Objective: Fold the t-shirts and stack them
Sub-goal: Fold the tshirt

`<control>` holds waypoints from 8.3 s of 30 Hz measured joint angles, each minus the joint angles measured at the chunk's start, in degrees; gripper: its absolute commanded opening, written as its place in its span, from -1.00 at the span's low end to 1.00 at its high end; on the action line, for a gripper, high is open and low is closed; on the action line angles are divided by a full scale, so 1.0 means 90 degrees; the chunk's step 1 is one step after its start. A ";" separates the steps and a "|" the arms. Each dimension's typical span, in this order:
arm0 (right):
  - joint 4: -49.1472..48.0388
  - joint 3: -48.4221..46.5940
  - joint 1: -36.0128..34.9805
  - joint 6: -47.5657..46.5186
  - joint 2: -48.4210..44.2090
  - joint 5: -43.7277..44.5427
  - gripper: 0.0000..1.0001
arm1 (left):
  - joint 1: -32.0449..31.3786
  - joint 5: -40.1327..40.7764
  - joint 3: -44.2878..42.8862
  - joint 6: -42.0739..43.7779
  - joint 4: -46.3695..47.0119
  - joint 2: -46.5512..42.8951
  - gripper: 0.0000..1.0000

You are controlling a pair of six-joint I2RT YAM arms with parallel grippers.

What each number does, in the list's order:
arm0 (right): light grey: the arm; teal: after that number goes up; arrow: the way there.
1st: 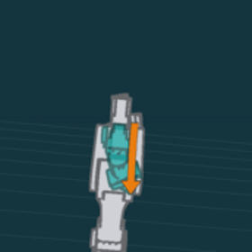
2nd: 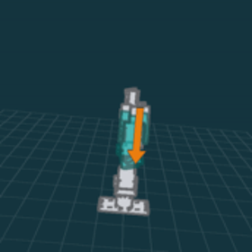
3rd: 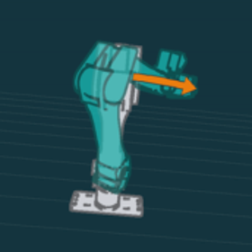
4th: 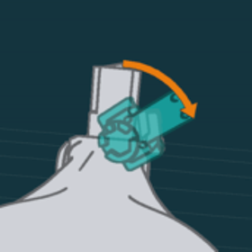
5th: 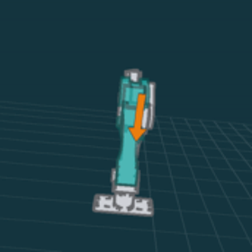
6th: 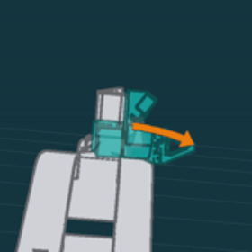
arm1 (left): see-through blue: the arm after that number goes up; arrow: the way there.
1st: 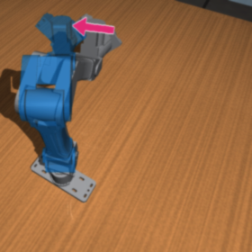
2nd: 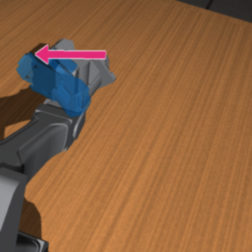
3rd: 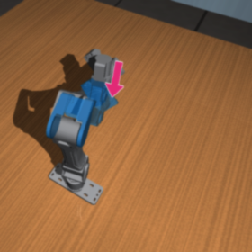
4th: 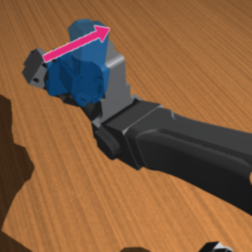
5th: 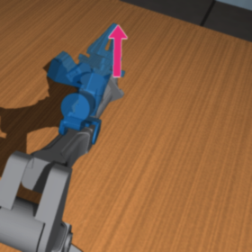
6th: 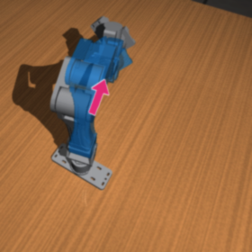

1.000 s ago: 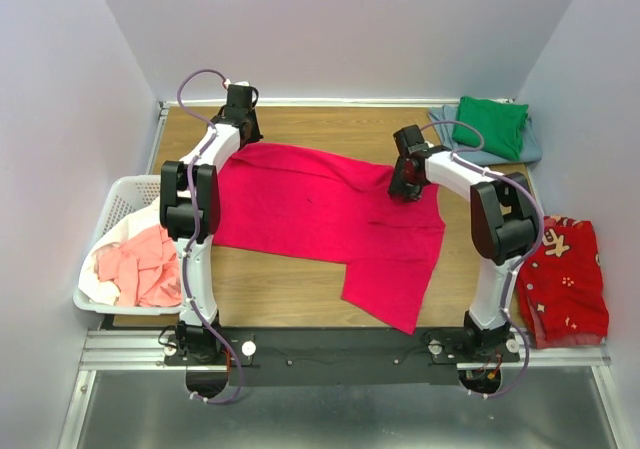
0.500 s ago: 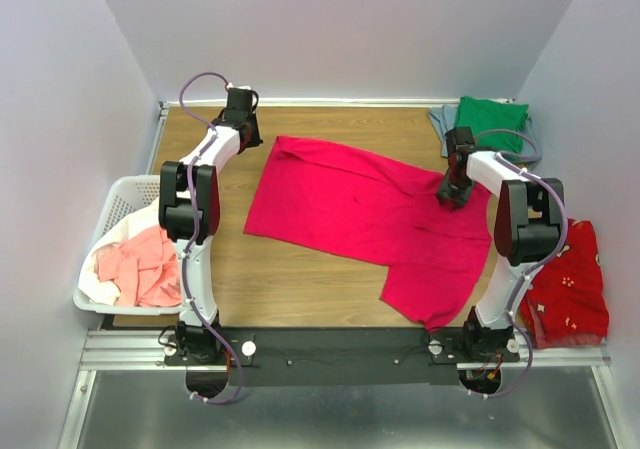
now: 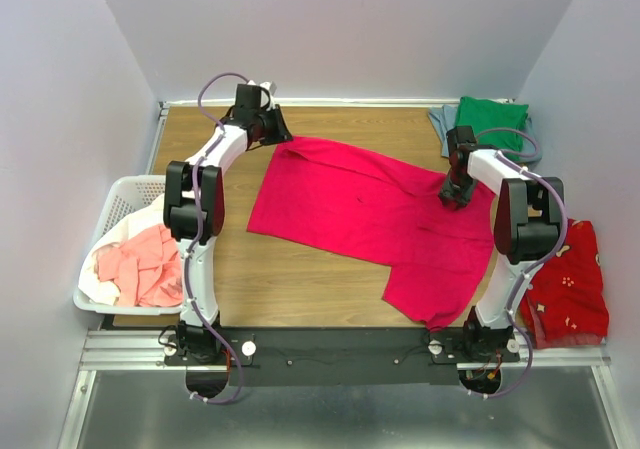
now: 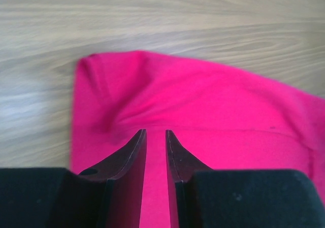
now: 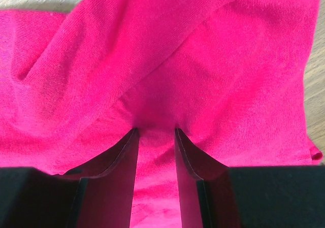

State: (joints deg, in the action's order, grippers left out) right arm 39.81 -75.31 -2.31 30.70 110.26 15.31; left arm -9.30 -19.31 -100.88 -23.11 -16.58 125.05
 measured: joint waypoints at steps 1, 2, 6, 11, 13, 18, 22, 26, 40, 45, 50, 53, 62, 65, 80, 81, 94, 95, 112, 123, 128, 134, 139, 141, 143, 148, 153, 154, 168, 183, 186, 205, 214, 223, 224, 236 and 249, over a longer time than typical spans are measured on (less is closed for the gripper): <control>0.0000 -0.0002 0.0000 -0.0010 0.0002 -0.0002 -0.17 | -0.0049 -0.0146 -0.0104 -0.0121 0.0046 0.0036 -0.34; 0.0000 -0.0002 0.0000 -0.0012 0.0002 -0.0005 -0.17 | -0.0083 -0.0228 -0.0177 -0.0199 0.0100 0.0073 -0.32; -0.0002 -0.0005 0.0000 -0.0015 0.0005 -0.0017 -0.17 | -0.0202 -0.0376 -0.0304 -0.0415 0.0226 0.0206 -0.21; -0.0007 -0.0005 0.0000 -0.0029 0.0010 -0.0024 -0.17 | -0.0287 -0.0223 -0.0304 -0.0413 0.0143 0.0333 -0.18; -0.0010 -0.0005 0.0000 -0.0039 0.0012 -0.0036 -0.17 | -0.0328 0.0097 -0.0304 -0.0313 0.0017 0.0359 -0.17; -0.0007 -0.0027 0.0002 -0.0083 0.0032 -0.0061 -0.17 | -0.0573 0.1236 -0.0304 -0.0041 -0.0255 0.0362 -0.17; -0.0002 -0.0041 0.0002 -0.0090 0.0044 -0.0068 -0.17 | -0.0736 0.1877 -0.0304 0.0075 -0.0393 0.0362 -0.17; 0.0005 -0.0053 0.0002 -0.0095 0.0053 -0.0073 -0.17 | -0.0784 0.2426 -0.0301 0.0148 -0.0532 0.0359 -0.17; 0.0073 -0.0134 0.0002 -0.0134 0.0112 -0.0090 -0.17 | -0.0775 0.3133 -0.0170 0.0413 -0.0695 0.0267 -0.17; 0.0095 -0.0153 0.0002 -0.0134 0.0124 -0.0092 -0.17 | -0.0772 0.3038 -0.0172 0.0486 -0.0692 0.0277 -0.17; 0.0097 -0.0158 0.0002 -0.0134 0.0126 -0.0097 -0.17 | -0.0772 0.2803 -0.0175 0.0568 -0.0622 0.0304 -0.17; 0.0107 -0.0168 0.0002 -0.0134 0.0131 -0.0107 -0.17 | -0.0772 0.2613 -0.0185 0.0622 -0.0539 0.0367 -0.17; 0.0117 -0.0175 0.0002 -0.0136 0.0136 -0.0131 -0.19 | -0.0772 0.2545 -0.0406 0.0661 -0.0520 0.0716 -0.76; 0.0114 -0.0175 0.0002 -0.0134 0.0136 -0.0134 -0.20 | -0.0772 0.2557 -0.0510 0.0653 -0.0580 0.0763 -1.00; 0.0109 -0.0182 0.0002 -0.0134 0.0141 -0.0138 -0.24 | -0.0814 0.3500 -0.0918 0.0605 -0.0816 0.0250 -1.00; 0.0109 -0.0182 0.0002 -0.0134 0.0141 -0.0138 -0.25 | -0.0828 0.3645 -0.0923 0.0580 -0.0840 0.0141 -1.00; 0.0107 -0.0180 0.0002 -0.0134 0.0141 -0.0138 -0.25 | -0.0986 0.4449 0.0119 -0.0019 -0.1277 -0.0238 -0.68; 0.0109 -0.0180 0.0002 -0.0134 0.0138 -0.0138 -0.25 | -0.0986 0.4554 0.0364 -0.0204 -0.1345 -0.0274 -0.66; 0.0007 -0.0066 0.0002 -0.0131 0.0041 -0.0138 -0.24 | -0.0804 0.5204 0.0430 -0.1260 -0.2142 -0.0549 -0.45; 0.0036 0.0355 0.0002 -0.0129 -0.0279 -0.0134 -0.25 | -0.0777 0.4265 -0.0078 -0.0520 -0.1634 -0.0495 -0.46; 0.0015 0.0551 0.0002 -0.0104 -0.0418 -0.0134 -0.25 | -0.0865 0.3303 -0.0313 -0.0146 -0.1020 -0.0364 -0.46; 0.0017 0.0602 0.0002 -0.0075 -0.0457 -0.0134 -0.25 | -0.1095 0.2635 -0.0872 0.0092 -0.0685 0.0398 -0.46; 0.0019 0.0602 0.0002 -0.0075 -0.0457 -0.0136 -0.25 | -0.1166 0.2577 -0.1180 0.0083 -0.0772 0.1185 -0.46; 0.0019 0.0602 0.0002 -0.0075 -0.0457 -0.0138 -0.25 | -0.1144 0.2647 -0.1430 0.0022 -0.0821 0.1377 -0.46; 0.0024 0.0602 0.0002 -0.0073 -0.0457 -0.0138 -0.25 | -0.1141 0.2815 -0.1671 -0.0056 -0.0918 0.1477 -0.46; 0.0029 0.0602 0.0002 -0.0080 -0.0457 -0.0141 -0.25 | -0.1129 0.3317 -0.2212 -0.0393 -0.1302 0.1812 -0.46; 0.0036 0.0593 0.0002 -0.0107 -0.0454 -0.0189 -0.25 | -0.1112 0.3689 -0.3077 -0.0782 -0.1955 0.2225 -0.46; 0.0039 0.0588 0.0002 -0.0119 -0.0452 -0.0211 -0.24 | -0.1112 0.3759 -0.3220 -0.0821 -0.2035 0.2295 -0.46; 0.0138 0.0488 0.0002 -0.0483 -0.0418 -0.0663 -0.23 | -0.0789 0.3976 -0.3580 -0.1562 -0.2628 0.2419 -0.45; 0.0376 0.0435 0.0002 -0.0896 -0.0418 -0.1343 -0.13 | -0.0129 0.3976 -0.3798 -0.2234 -0.2856 0.2501 -0.45; 0.0403 0.0583 0.0002 -0.0857 -0.0432 -0.1353 -0.15 | 0.0019 0.3971 -0.3920 -0.2288 -0.2878 0.2555 -0.45; 0.0913 0.1596 0.0002 -0.0534 -0.1610 -0.1630 -0.28 | 0.0083 0.3747 -0.3898 -0.1826 -0.2370 0.2511 -0.44; 0.0969 -0.0238 0.0002 -0.0231 -0.1763 -0.1207 0.01 | -0.0408 0.3728 -0.3218 -0.0687 -0.2072 0.1479 -0.43; 0.0867 -0.0610 0.0002 -0.0109 -0.0607 -0.0867 0.17 | -0.1022 0.3621 -0.2028 -0.0211 -0.1996 0.0748 -0.41; 0.0865 -0.0610 0.0002 -0.0097 -0.0537 -0.0838 0.18 | -0.1022 0.3611 -0.1770 -0.0187 -0.2042 0.0733 -0.40; 0.0668 -0.0461 0.0002 -0.0085 -0.0464 -0.0758 0.22 | -0.1025 0.3439 -0.0442 0.0146 -0.2086 0.0432 -0.04; 0.0515 -0.0226 0.0002 -0.0085 -0.0036 -0.0789 0.21 | -0.1022 0.3320 -0.1423 0.0107 -0.2278 0.0891 -0.06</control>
State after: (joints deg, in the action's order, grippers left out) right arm 44.45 -77.34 -2.28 29.93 109.93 8.21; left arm -18.50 10.57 -113.69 -22.15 -37.08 133.08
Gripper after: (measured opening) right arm 0.605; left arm 0.476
